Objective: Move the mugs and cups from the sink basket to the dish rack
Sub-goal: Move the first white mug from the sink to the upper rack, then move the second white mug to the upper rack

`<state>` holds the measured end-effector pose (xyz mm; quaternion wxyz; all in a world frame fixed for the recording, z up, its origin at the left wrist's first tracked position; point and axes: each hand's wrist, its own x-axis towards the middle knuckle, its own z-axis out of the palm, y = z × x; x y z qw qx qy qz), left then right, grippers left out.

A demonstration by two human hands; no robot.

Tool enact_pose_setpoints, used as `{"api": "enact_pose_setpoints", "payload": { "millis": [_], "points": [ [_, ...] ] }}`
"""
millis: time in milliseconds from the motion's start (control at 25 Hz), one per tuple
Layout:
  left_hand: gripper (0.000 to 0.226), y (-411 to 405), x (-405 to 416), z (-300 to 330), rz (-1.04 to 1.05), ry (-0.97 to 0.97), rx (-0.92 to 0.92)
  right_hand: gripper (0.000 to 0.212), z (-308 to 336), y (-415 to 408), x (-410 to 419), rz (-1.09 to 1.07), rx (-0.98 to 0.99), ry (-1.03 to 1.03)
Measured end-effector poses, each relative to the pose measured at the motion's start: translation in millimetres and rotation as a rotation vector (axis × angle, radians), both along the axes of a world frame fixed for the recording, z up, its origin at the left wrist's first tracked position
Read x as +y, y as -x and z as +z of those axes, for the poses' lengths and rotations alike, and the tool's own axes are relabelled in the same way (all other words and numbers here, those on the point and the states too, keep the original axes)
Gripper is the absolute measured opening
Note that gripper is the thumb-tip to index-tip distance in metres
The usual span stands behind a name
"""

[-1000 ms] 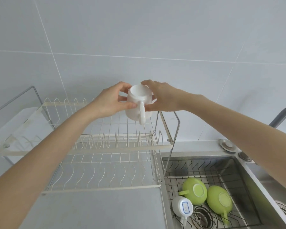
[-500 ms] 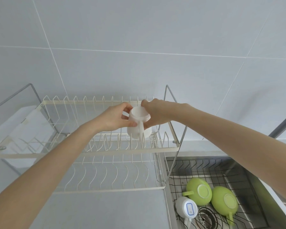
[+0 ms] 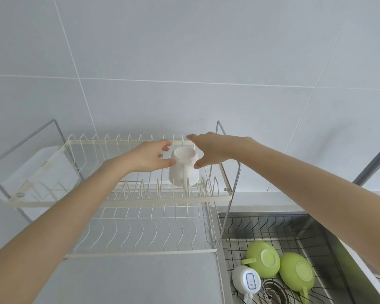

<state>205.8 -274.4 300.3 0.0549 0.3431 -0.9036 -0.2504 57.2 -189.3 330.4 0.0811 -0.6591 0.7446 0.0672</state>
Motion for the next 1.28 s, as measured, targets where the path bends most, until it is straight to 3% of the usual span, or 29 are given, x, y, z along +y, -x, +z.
{"api": "enact_pose_setpoints", "payload": {
  "millis": [200,440,840,1280],
  "points": [
    [0.050,-8.9,35.2,37.6,0.008,0.403,-0.150,0.067,28.3,0.6,40.4,0.037,0.053,0.082],
    [0.056,-8.9,102.7,66.0,-0.044,0.646,-0.078,0.065,47.6,6.5,104.7,0.032,0.073,0.165],
    [0.060,46.4,177.9,47.3,-0.099,0.723,-0.071,0.066,22.6,64.0,194.2,-0.059,0.063,0.117],
    [0.062,115.3,229.9,-38.1,-0.063,0.550,-0.084,0.057,-69.3,145.1,246.5,-0.149,-0.019,0.216]
  ]
}}
